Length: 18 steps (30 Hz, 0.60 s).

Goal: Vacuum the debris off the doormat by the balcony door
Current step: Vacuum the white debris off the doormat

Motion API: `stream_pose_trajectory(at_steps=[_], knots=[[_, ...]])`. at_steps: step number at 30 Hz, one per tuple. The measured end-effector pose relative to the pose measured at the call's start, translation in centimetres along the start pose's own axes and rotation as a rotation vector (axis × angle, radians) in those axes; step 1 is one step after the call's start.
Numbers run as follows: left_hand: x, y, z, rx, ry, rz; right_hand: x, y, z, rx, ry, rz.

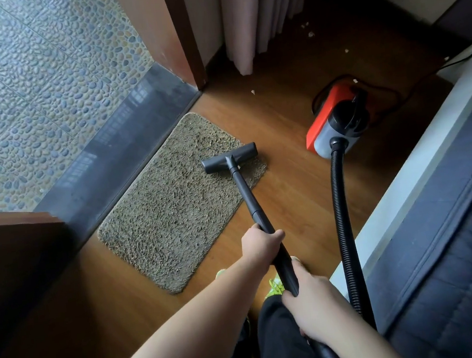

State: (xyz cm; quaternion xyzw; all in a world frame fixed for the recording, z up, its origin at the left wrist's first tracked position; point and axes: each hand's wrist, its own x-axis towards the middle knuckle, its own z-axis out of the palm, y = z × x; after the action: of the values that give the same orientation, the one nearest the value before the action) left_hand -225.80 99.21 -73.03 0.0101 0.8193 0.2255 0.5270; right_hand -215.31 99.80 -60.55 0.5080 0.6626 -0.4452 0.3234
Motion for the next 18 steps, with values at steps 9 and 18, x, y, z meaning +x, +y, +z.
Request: stream_pose_trajectory(at_steps=[9,18], knots=[[-1.5,-2.2,1.7,0.016,-0.024,-0.011,-2.1,1.9,0.8,-0.022,-0.012,0.016],[-1.3,-2.9,2.7,0.068,-0.04,-0.029,-2.0,2.9,1.2,0.032,-0.024,0.029]])
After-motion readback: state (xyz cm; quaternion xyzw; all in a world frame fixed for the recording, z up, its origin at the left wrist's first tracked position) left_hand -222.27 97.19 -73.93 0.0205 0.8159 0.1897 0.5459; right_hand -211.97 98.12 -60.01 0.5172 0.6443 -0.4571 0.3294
